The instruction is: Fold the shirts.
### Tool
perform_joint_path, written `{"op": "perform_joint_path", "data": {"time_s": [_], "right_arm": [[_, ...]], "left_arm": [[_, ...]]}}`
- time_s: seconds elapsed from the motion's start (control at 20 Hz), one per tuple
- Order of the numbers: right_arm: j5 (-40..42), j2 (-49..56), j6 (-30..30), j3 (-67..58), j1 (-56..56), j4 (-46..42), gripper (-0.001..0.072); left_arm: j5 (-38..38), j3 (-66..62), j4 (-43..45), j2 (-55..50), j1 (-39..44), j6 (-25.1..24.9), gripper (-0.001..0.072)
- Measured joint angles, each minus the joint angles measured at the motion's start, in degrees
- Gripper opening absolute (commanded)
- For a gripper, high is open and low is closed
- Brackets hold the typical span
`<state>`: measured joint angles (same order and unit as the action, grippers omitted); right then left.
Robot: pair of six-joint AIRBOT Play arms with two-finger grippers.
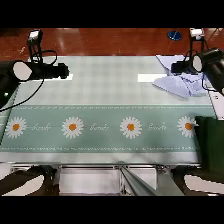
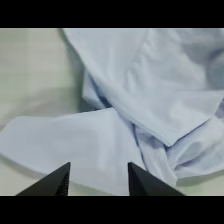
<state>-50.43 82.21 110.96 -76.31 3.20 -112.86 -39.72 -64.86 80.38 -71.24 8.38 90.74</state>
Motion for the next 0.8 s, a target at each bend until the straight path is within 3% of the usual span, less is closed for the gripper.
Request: {"op": "perform_joint_path", "data": {"time_s": [0.3, 0.6, 0.65, 0.7, 0.75, 0.8], "right_arm": [[8.90, 8.98, 3.67, -2.34, -12.52, 5.40, 0.0418], [8.79, 19.58, 1.25, -7.82, -18.95, 14.53, 0.0393], [7.93, 20.83, 0.22, -8.17, -19.19, 16.24, 0.0342], [6.91, 21.73, -0.94, -8.39, -19.37, 18.21, 0.0146], [5.84, 22.34, -2.56, -8.63, -19.56, 20.65, 0.0017], [4.33, 22.51, -4.90, -8.79, -19.65, 23.12, 0.0017]], "left_arm": [[0.92, 0.00, 0.00, -3.23, 0.00, -0.04, 0.0502], [0.33, 0.00, -0.11, -5.60, 0.00, 0.07, 0.0502], [0.20, 0.00, -0.50, -5.77, 0.00, 0.07, 0.0502], [0.09, -0.02, -0.90, -5.84, 0.00, 0.07, 0.0502], [-0.63, -0.24, -1.29, -5.92, -0.07, 0.07, 0.0502], [-1.60, -0.74, -1.57, -5.99, -0.28, 0.07, 0.0502]]}}
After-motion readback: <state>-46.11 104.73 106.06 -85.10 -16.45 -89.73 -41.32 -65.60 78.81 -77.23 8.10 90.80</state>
